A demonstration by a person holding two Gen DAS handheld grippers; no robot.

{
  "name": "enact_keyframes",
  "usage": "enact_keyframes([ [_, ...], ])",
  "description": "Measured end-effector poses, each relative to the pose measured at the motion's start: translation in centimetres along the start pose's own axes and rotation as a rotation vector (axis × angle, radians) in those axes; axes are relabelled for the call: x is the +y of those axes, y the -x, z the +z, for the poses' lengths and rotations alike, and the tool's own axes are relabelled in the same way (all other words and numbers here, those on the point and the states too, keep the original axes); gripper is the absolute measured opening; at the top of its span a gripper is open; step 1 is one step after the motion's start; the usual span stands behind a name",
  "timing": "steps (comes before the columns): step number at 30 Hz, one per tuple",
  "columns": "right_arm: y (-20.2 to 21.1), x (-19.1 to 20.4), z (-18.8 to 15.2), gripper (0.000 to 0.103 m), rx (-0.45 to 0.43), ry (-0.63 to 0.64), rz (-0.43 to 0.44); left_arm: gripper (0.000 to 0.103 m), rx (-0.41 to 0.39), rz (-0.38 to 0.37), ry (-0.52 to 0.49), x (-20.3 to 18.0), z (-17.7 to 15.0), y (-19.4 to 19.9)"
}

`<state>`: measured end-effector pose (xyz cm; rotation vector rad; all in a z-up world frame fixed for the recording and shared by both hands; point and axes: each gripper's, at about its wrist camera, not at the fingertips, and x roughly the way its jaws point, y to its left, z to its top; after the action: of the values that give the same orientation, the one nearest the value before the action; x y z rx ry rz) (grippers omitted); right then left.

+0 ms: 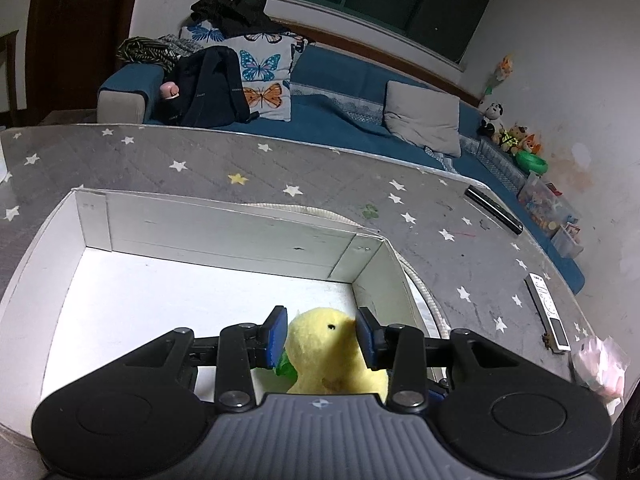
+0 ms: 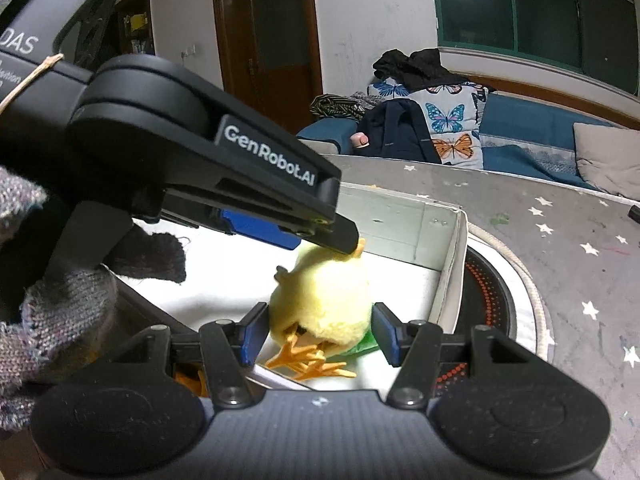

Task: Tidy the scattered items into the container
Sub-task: 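Lift the fuzzy chick into the white box and release it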

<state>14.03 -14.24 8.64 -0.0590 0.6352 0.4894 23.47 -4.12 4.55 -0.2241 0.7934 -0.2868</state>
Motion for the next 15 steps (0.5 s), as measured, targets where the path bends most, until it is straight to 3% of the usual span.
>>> enact_keyframes([
  [15,2.2,0.0,-0.3,0.057,-0.039,-0.027,-0.011,0.041,-0.037,-0.009,-0.025,0.1,-1.5,3.1],
])
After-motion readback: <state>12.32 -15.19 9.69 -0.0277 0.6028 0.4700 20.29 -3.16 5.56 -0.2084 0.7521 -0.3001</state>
